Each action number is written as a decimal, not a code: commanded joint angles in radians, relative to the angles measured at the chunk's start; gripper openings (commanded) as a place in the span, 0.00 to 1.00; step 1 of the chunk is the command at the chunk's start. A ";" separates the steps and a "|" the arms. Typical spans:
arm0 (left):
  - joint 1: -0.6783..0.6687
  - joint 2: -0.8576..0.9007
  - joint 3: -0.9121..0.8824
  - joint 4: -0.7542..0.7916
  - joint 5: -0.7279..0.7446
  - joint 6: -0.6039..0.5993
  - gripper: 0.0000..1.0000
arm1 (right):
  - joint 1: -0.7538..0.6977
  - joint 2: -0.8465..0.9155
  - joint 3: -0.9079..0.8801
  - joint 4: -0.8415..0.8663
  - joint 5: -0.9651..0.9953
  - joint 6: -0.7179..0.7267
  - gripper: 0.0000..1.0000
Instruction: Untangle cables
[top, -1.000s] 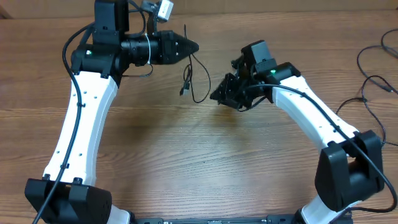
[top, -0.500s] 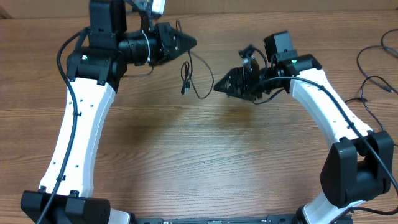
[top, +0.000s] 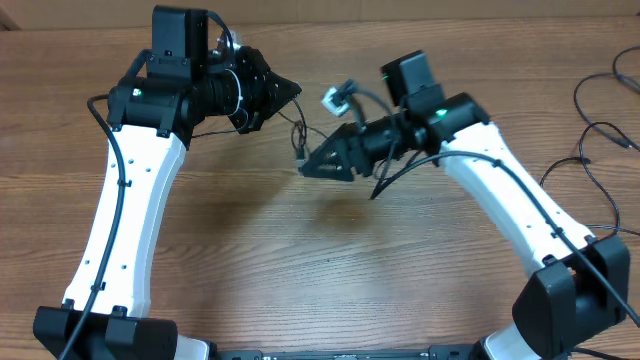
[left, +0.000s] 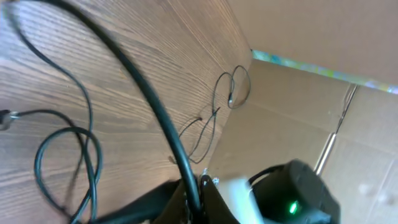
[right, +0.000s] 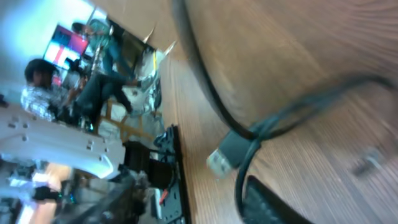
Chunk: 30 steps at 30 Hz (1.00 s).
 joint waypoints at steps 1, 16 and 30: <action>0.001 -0.019 0.011 0.002 0.040 -0.054 0.04 | 0.034 0.002 0.001 0.001 0.039 -0.029 0.36; 0.292 -0.019 0.011 -0.055 0.134 0.456 0.04 | -0.223 0.061 0.001 -0.206 0.732 0.453 0.04; 0.217 -0.019 0.011 -0.103 0.362 0.976 0.04 | -0.261 0.037 0.037 -0.360 0.706 0.231 0.23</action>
